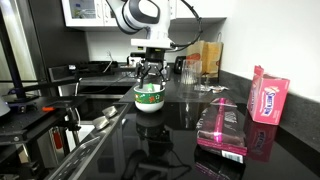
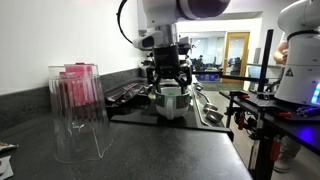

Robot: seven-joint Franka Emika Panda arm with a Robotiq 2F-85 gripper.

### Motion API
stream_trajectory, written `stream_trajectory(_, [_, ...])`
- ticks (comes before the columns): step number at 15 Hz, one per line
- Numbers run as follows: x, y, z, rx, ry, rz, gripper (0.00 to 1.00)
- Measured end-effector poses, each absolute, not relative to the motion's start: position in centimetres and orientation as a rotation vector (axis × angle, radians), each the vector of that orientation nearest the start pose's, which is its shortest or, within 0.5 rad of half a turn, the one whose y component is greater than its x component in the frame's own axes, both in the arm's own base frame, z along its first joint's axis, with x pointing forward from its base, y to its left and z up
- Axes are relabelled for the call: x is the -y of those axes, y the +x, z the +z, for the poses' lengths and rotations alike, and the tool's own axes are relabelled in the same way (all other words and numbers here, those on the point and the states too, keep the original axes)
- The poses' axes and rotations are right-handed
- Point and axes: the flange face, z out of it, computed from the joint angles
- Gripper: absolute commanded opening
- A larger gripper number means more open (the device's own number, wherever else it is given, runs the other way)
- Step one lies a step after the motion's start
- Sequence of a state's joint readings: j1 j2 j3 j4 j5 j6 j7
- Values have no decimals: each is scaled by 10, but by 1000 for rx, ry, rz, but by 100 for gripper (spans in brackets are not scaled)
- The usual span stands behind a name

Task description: Remove the marker out of the cup

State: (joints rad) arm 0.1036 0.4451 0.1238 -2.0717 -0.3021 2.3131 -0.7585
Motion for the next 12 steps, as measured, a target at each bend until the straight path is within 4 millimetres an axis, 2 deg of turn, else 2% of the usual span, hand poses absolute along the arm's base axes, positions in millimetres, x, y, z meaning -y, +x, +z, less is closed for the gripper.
stream_trajectory(2, [-123, 555, 198, 1821, -2644, 366, 72])
stream_trajectory(3, [-122, 556, 197, 1818, -2646, 367, 61])
stream_trajectory(7, [-121, 557, 193, 1816, -2642, 376, 30])
stream_trajectory(8, [-122, 556, 192, 1819, -2638, 379, 27])
stream_trajectory(9, [-123, 555, 190, 1825, -2633, 385, 20])
stream_trajectory(12, [-127, 553, 183, 1871, -2610, 412, 18])
